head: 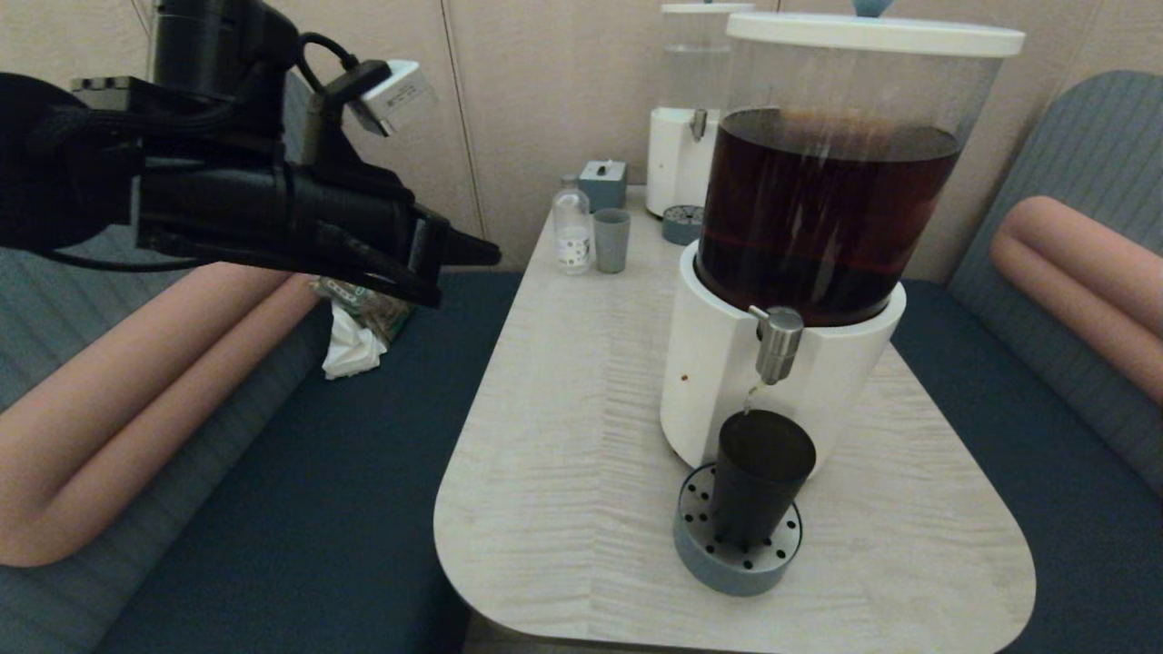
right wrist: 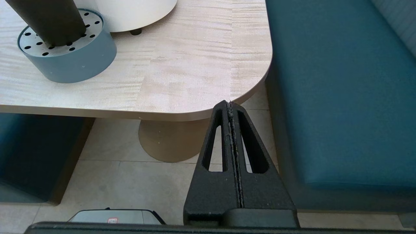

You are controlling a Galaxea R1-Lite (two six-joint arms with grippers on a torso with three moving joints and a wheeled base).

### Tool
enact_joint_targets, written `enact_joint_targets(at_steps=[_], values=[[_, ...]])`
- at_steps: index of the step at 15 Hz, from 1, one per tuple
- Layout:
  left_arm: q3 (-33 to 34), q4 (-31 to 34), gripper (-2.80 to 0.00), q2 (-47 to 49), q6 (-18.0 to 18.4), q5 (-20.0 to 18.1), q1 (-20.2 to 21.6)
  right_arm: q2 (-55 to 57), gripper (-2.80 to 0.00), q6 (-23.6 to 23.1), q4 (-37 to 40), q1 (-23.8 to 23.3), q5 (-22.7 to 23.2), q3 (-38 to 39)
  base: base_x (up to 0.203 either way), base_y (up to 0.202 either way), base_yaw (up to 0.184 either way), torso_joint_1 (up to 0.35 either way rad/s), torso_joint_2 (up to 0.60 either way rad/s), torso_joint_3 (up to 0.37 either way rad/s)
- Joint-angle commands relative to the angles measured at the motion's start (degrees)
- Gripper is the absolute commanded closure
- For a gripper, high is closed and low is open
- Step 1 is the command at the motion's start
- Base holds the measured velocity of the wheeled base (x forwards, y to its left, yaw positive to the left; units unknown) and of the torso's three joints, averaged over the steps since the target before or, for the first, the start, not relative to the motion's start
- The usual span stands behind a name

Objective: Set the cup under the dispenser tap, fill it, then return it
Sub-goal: Turn off the faucet

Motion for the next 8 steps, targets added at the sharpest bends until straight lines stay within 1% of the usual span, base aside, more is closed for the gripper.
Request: enact_joint_targets(at_steps=[1, 3, 4, 5, 8], values=[[-5.65, 1.53, 0.0, 6.42, 0.32, 2.2, -3.5, 0.08, 0.0, 0.04, 0.06, 0.01, 0.0, 0.0, 0.0, 0.0, 0.0, 0.0, 0.0, 0.0], [-10.69, 2.27, 0.0, 9.83, 1.19, 4.79, -5.53, 0.01, 0.0, 0.04, 0.06, 0.01, 0.0, 0.0, 0.0, 0.0, 0.0, 0.0, 0.0, 0.0], [-13.22, 3.69, 0.0, 11.02, 1.69, 5.64, -6.65, 0.0, 0.0, 0.04, 0.06, 0.01, 0.0, 0.0, 0.0, 0.0, 0.0, 0.0, 0.0, 0.0], [-15.42, 5.97, 0.0, 11.88, 1.98, 6.52, -8.9, -0.01, 0.0, 0.04, 0.06, 0.01, 0.0, 0.0, 0.0, 0.0, 0.0, 0.0, 0.0, 0.0], [-17.72, 6.71, 0.0, 13.42, 2.06, 7.96, -14.14, 0.02, 0.0, 0.04, 0.06, 0.01, 0.0, 0.0, 0.0, 0.0, 0.0, 0.0, 0.0, 0.0]])
